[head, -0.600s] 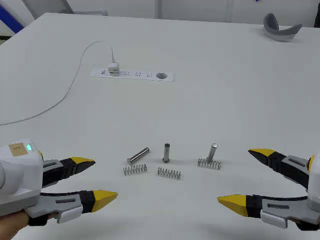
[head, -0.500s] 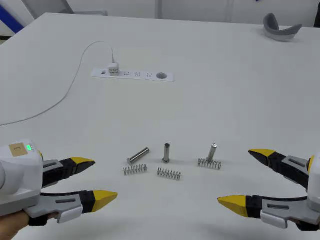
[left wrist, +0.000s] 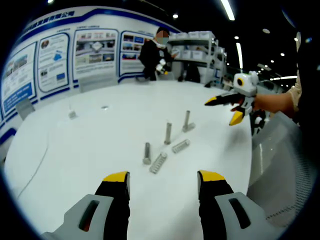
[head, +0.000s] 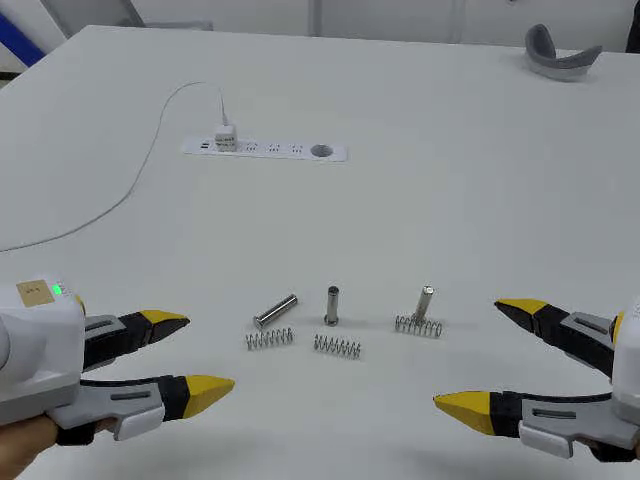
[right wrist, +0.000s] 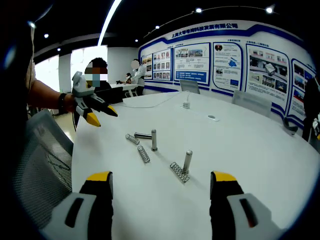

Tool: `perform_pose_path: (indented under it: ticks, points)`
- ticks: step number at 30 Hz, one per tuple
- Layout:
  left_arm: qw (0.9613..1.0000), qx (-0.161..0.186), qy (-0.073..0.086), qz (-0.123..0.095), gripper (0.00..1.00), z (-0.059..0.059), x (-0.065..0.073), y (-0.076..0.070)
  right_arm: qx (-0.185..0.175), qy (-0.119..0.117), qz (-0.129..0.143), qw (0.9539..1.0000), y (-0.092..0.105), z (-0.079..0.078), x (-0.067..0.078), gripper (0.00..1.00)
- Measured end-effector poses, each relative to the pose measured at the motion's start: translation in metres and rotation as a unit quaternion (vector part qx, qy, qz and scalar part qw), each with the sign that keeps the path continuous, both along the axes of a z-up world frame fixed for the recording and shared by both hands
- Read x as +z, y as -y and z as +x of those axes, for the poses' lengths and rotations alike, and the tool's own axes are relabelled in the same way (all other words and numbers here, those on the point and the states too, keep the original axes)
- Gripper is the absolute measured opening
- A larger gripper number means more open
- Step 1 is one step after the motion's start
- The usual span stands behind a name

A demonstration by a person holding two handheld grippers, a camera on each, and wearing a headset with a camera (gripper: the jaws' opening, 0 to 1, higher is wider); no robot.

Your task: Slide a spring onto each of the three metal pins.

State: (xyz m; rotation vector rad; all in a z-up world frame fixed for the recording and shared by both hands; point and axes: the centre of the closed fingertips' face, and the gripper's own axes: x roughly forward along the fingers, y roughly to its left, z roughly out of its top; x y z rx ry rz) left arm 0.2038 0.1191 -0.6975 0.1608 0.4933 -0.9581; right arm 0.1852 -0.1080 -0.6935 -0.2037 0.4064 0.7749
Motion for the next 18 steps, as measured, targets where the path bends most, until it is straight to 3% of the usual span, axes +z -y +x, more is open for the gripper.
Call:
perform_pose_path:
  ticks: [9, 18]
  points:
    - [0.9999, -0.003, 0.013, 0.007, 0.54, 0.018, 0.007, 0.005, 0.000, -0.001, -0.001, 1.0000, 0.000, -0.001, -0.001, 0.81]
    - [0.9995, -0.013, 0.021, 0.019, 0.52, 0.043, 0.010, 0.021, 0.000, -0.002, -0.001, 1.0000, -0.001, -0.002, -0.002, 0.81]
